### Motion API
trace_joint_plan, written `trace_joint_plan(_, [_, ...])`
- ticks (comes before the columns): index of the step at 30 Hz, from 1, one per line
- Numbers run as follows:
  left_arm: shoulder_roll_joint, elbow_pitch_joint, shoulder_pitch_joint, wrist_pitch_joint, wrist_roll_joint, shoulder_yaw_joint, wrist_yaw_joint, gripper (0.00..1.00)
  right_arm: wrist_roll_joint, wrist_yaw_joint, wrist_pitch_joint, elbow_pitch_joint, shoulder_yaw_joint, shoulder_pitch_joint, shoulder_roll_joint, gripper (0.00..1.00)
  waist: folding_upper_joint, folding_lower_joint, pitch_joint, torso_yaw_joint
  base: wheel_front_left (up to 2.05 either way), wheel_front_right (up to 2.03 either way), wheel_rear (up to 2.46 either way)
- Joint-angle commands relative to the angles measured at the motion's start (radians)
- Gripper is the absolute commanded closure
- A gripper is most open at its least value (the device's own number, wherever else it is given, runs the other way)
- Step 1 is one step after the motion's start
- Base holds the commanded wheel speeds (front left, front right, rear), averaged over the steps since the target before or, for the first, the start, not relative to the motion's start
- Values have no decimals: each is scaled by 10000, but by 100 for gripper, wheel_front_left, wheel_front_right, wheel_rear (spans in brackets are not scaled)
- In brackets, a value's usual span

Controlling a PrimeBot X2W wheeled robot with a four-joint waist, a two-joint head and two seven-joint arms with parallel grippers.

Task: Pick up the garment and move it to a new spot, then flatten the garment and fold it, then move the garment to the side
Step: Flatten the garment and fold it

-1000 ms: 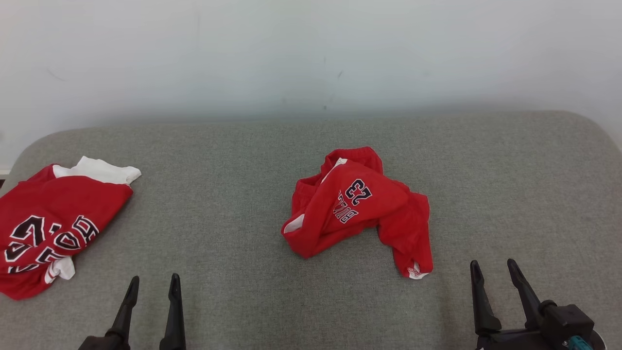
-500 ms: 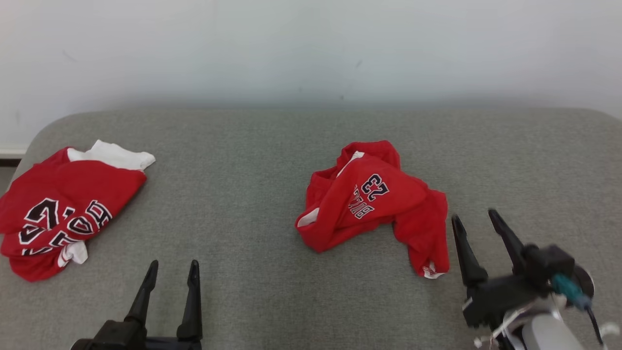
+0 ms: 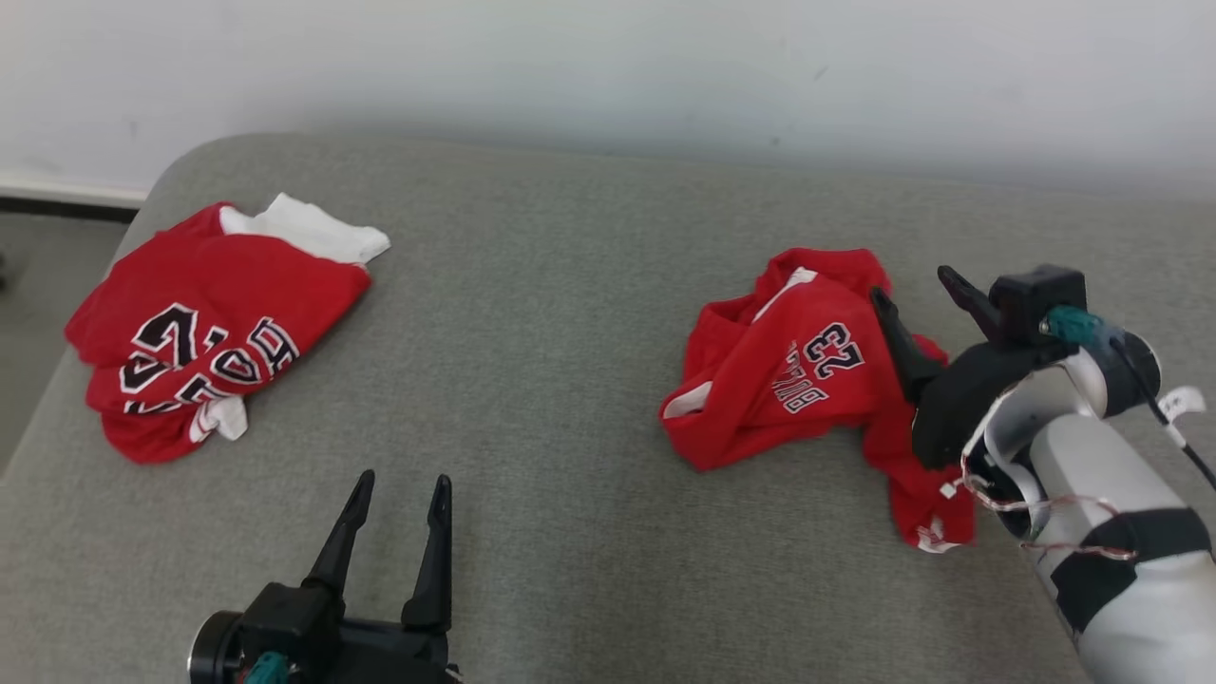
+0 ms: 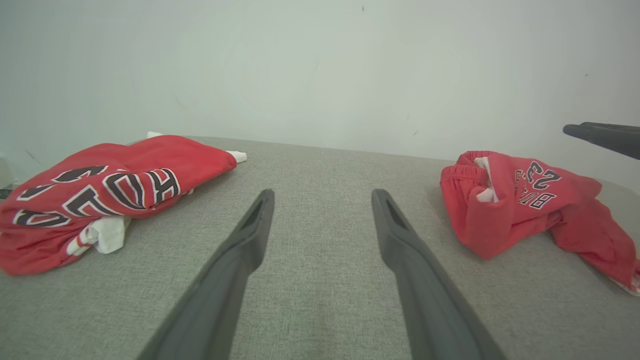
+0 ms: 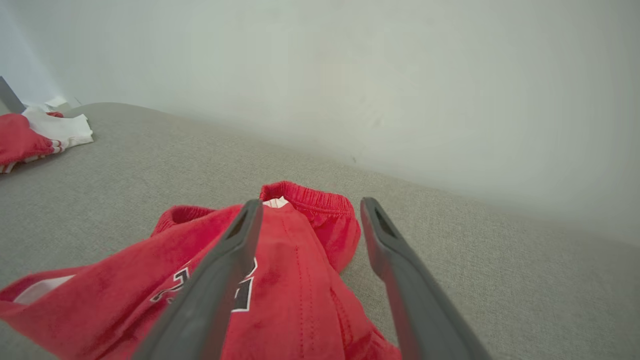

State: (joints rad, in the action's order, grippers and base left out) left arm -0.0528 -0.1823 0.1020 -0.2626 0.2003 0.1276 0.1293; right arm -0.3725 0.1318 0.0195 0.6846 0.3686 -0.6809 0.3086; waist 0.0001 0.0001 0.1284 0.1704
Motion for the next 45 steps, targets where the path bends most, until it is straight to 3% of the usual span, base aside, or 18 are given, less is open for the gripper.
trace_joint_plan(1, [16, -28, 171, -34, 117, 65, 7, 0, -187, -21, -85, 208, 103, -272, 76, 0, -1, -1, 385, 482, 0, 0, 0])
trace_joint_plan(11, [24, -183, 384, -34, 517, 416, 8, 0, -1463, -21, -1493, 2542, 1506, -1370, 260, 0, -1, -1, 453, 1053, 0, 0, 0])
trace_joint_plan(12, [23, -191, 370, -34, 530, 399, 8, 0, -1631, -21, -1562, 2628, 1621, -1395, 245, 33, -1, -1, 439, 1059, 0, 0, 0])
trace_joint_plan(13, [22, -204, 354, -34, 533, 361, 8, 0, -1766, -21, -1632, 2743, 1736, -1398, 248, 100, -1, -1, 419, 1044, 0, 0, 0])
trace_joint_plan(17, [26, -235, 252, -34, 501, 219, 9, 0, -2152, -21, -1259, 2823, 2061, -1574, 345, 100, -1, -1, 317, 873, 0, 0, 0])
trace_joint_plan(25, [19, -197, 10, -34, 320, -61, 5, 0, -1916, -21, 1872, 2381, 2707, -1527, 552, 100, -1, -1, -80, 206, 0, 0, 0])
trace_joint_plan(29, [18, -193, -64, -34, 230, -301, 6, 0, -1303, -22, 2445, 1664, 2974, -1176, 746, 100, -1, -1, -243, -190, 0, 0, 0])
trace_joint_plan(36, [21, -117, -291, -34, 223, -500, 8, 0, 48, -22, 2451, -1831, 1620, 1467, 1079, 100, -1, -1, -345, -709, 0, 0, 0])
trace_joint_plan(45, [18, -129, -565, -34, 243, -705, -21, 0, 1064, -22, 2451, -4540, -269, 5285, 658, 100, -1, -1, -480, -1110, 0, 0, 0])
